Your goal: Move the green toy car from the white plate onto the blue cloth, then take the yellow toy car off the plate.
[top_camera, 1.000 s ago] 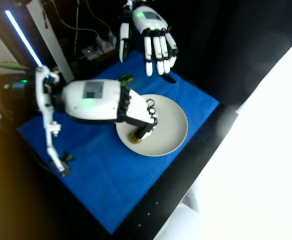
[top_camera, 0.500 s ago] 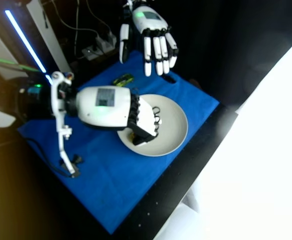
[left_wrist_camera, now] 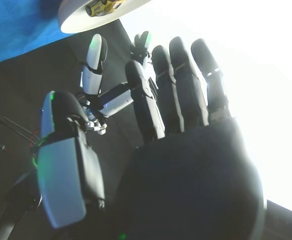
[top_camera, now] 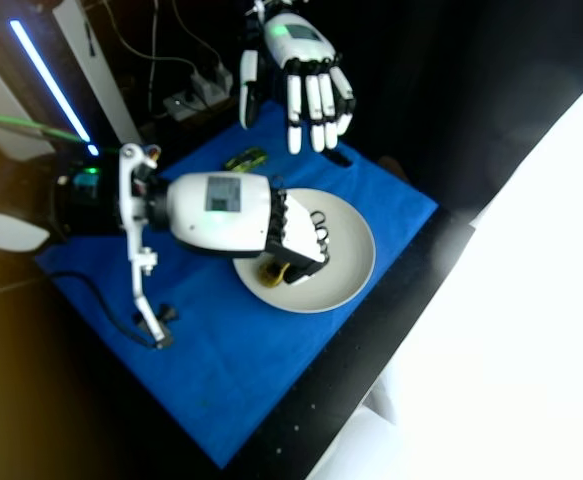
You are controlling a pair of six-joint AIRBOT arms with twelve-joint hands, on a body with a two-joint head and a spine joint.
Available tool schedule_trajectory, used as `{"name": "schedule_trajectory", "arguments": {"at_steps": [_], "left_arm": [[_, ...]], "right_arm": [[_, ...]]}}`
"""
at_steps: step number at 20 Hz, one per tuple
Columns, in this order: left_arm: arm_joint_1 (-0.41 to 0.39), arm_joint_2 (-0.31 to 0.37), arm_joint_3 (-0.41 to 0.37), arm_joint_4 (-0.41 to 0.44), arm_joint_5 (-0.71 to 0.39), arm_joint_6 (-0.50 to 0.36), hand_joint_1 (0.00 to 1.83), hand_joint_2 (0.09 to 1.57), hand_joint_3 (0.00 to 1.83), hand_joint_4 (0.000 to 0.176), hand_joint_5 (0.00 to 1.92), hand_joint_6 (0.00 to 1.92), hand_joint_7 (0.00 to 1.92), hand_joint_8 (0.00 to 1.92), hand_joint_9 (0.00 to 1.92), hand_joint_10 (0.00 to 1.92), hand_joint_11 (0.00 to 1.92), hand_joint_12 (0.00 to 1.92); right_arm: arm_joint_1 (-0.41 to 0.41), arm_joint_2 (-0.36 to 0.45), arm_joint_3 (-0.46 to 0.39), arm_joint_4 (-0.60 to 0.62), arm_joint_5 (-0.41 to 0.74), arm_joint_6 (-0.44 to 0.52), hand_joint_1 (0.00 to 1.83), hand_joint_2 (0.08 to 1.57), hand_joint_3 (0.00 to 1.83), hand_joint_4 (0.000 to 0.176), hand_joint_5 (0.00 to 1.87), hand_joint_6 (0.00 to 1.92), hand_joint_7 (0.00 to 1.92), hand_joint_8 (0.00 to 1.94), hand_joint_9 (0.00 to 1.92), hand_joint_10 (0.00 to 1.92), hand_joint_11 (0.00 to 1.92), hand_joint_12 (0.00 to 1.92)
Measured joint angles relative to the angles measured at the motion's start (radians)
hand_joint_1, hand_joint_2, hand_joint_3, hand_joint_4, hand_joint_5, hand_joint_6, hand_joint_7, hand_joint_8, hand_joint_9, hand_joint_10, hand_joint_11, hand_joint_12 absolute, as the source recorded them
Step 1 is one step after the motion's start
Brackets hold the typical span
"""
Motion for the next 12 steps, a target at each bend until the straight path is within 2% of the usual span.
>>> {"name": "schedule_trajectory", "arguments": {"at_steps": [2, 4, 5, 6, 8, 9, 10, 11, 12], "left_arm": [[0.0, 0.0, 0.0, -0.001, 0.0, 0.0, 0.63, 1.04, 0.0, 0.1, 0.69, 0.01, 0.56, 0.0, 0.27, 0.6, 0.0, 1.25], [0.0, 0.0, 0.0, -0.001, -0.002, 0.0, 0.63, 1.05, 0.0, 0.11, 0.68, 0.0, 0.56, 0.0, 0.28, 0.58, 0.0, 1.21], [0.0, 0.0, 0.0, -0.001, -0.002, 0.0, 0.62, 1.05, 0.0, 0.111, 0.68, 0.0, 0.56, 0.01, 0.28, 0.56, 0.0, 1.12], [0.0, 0.0, 0.0, -0.001, -0.002, 0.0, 0.63, 1.05, 0.0, 0.112, 0.68, 0.0, 0.56, 0.0, 0.31, 0.51, 0.0, 1.15], [0.0, 0.0, 0.0, -0.001, -0.004, 0.0, 0.65, 1.05, 0.0, 0.103, 0.68, 0.0, 0.57, 0.0, 0.35, 0.43, 0.0, 1.04], [0.0, 0.0, 0.0, 0.0, -0.007, 0.0, 0.65, 1.05, 0.0, 0.106, 0.68, 0.0, 0.56, 0.0, 0.34, 0.42, 0.0, 1.07], [0.0, 0.0, 0.0, -0.001, -0.008, 0.0, 0.63, 1.05, 0.0, 0.119, 0.66, 0.0, 0.54, 0.0, 0.32, 0.4, 0.0, 1.07], [0.0, 0.0, 0.0, -0.001, -0.008, 0.0, 0.61, 1.05, 0.0, 0.115, 0.65, 0.0, 0.54, 0.0, 0.32, 0.4, 0.0, 1.11], [0.0, 0.0, 0.0, 0.0, -0.009, 0.0, 0.6, 1.06, 0.0, 0.098, 0.65, 0.0, 0.54, 0.0, 0.31, 0.39, 0.0, 0.97]], "right_arm": [[0.0, -0.013, 0.011, 0.0, -0.011, 0.0, 0.86, 0.94, 0.0, 0.0, 0.71, 0.0, 0.82, 0.14, 0.68, 0.7, 0.42, 1.47], [0.0, -0.028, 0.022, 0.0, -0.026, 0.0, 0.86, 0.95, 0.0, 0.0, 0.7, 0.0, 0.84, 0.06, 0.7, 0.61, 0.41, 1.44], [0.0, -0.034, 0.027, 0.0, -0.03, 0.0, 0.87, 0.95, 0.0, 0.0, 0.7, 0.0, 0.85, 0.04, 0.7, 0.58, 0.41, 1.42], [0.0, -0.039, 0.031, 0.0, -0.034, 0.0, 0.87, 0.95, 0.0, 0.0, 0.72, 0.01, 0.87, 0.04, 0.74, 0.59, 0.44, 1.43], [0.0, -0.049, 0.04, 0.001, -0.039, 0.0, 0.89, 0.97, 0.0, 0.0, 0.72, 0.01, 0.88, 0.04, 0.75, 0.61, 0.47, 1.47], [0.0, -0.051, 0.043, 0.002, -0.043, 0.0, 0.89, 0.97, 0.0, 0.0, 0.73, 0.01, 0.88, 0.03, 0.74, 0.61, 0.46, 1.47], [0.0, -0.053, 0.048, 0.003, -0.045, 0.0, 0.9, 0.97, 0.0, 0.0, 0.72, 0.0, 0.88, 0.03, 0.73, 0.6, 0.45, 1.46], [0.0, -0.055, 0.052, 0.007, -0.048, 0.0, 0.9, 0.97, 0.0, 0.0, 0.72, 0.0, 0.87, 0.02, 0.73, 0.56, 0.45, 1.42], [0.0, -0.057, 0.057, 0.008, -0.05, 0.0, 0.9, 0.98, 0.0, 0.0, 0.72, 0.0, 0.88, 0.02, 0.74, 0.55, 0.44, 1.43]]}}
